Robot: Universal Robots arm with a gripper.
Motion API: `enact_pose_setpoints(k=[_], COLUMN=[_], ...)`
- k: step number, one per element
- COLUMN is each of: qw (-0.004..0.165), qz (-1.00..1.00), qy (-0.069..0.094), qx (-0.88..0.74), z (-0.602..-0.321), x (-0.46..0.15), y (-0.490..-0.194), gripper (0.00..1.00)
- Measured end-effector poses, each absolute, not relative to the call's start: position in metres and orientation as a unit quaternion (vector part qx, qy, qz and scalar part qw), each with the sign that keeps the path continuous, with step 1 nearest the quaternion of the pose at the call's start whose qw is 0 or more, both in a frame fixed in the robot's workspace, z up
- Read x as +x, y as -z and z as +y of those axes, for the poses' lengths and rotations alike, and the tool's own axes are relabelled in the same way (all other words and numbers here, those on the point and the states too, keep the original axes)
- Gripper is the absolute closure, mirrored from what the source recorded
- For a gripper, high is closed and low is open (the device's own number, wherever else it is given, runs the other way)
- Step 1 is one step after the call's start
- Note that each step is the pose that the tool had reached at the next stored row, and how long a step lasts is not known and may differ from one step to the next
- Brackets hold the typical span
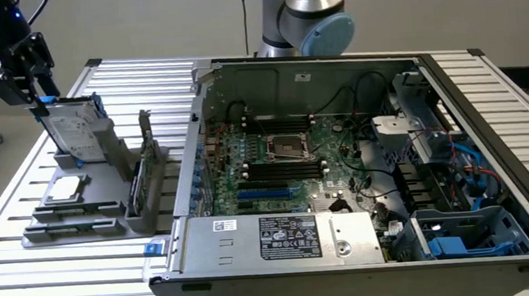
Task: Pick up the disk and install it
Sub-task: 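Pick up the disk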
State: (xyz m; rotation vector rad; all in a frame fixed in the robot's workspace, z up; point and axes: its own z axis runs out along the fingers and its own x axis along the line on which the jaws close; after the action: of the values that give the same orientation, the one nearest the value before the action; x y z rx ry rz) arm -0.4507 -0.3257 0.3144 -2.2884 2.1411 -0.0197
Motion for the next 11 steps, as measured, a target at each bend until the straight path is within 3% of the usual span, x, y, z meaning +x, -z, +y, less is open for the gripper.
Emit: enact_pose_setpoints(k=[11], qw=[0.004], qz=[0.684], qy=[0.006], qx=[-0.729], z=[-0.326], x=[-0.452], y=[-0.294], gripper=[0.4])
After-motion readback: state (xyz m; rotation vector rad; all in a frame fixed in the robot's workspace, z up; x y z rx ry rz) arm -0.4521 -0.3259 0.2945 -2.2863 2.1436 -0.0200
